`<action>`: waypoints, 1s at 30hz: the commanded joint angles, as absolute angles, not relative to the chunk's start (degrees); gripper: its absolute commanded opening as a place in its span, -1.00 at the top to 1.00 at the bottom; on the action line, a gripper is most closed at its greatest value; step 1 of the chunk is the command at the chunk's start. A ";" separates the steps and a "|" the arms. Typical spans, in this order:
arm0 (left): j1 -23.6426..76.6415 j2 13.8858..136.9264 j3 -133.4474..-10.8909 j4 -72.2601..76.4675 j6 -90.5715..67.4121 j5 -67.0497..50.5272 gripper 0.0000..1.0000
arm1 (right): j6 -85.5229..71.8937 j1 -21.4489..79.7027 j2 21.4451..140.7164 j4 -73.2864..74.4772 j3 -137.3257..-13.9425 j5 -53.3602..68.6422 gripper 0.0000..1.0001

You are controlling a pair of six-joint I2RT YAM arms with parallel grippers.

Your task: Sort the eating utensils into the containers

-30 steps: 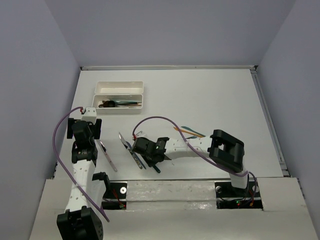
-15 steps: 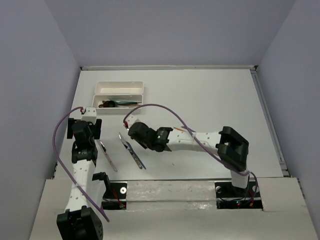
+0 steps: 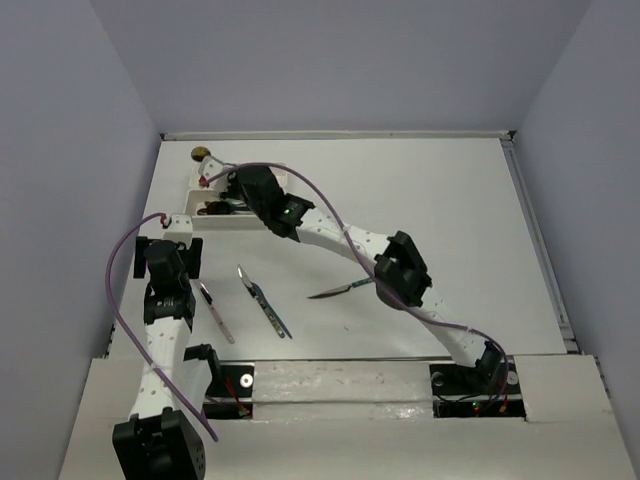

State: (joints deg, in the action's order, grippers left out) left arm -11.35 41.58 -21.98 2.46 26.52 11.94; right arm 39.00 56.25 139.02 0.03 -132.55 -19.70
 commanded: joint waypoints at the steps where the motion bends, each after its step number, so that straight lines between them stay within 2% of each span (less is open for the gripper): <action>1: -11.51 41.75 -21.53 5.36 26.89 13.53 -0.98 | 52.11 57.74 147.65 -2.02 -138.95 -14.94 1.00; 6: -11.51 41.75 -21.53 5.36 26.89 13.36 -0.98 | 51.51 57.74 149.24 -2.20 -135.62 -12.22 1.00; 11: -11.51 41.75 -21.53 5.27 26.98 13.36 -0.98 | 51.59 57.74 151.08 -2.37 -135.35 -14.41 1.00; 16: -11.51 41.57 -21.44 5.27 26.98 13.45 -0.98 | 52.03 57.74 151.61 -2.81 -136.23 -15.47 0.86; 18: -11.51 41.57 -21.45 5.27 26.98 13.45 -0.98 | 52.03 57.74 151.35 -2.81 -135.88 -15.73 0.39; 21: -11.51 41.57 -21.45 5.27 26.98 13.36 -0.98 | 52.12 57.74 150.39 -2.72 -134.92 -16.52 -0.14; 24: -11.51 41.57 -21.36 5.19 26.98 13.19 -0.98 | 51.86 57.74 148.28 -2.90 -133.86 -18.98 -0.32; 28: -11.51 41.57 -21.36 5.27 26.89 13.45 -0.98 | 43.20 59.85 140.65 -2.90 -130.88 -26.78 -0.37; 30: -11.51 41.48 -21.45 5.71 26.81 14.50 -0.98 | 35.99 61.34 134.94 -0.45 -123.87 -27.51 -0.36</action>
State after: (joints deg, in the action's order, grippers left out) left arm -11.35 41.89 -21.98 2.81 26.52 12.56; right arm 48.12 57.95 148.33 -0.36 -129.71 -21.54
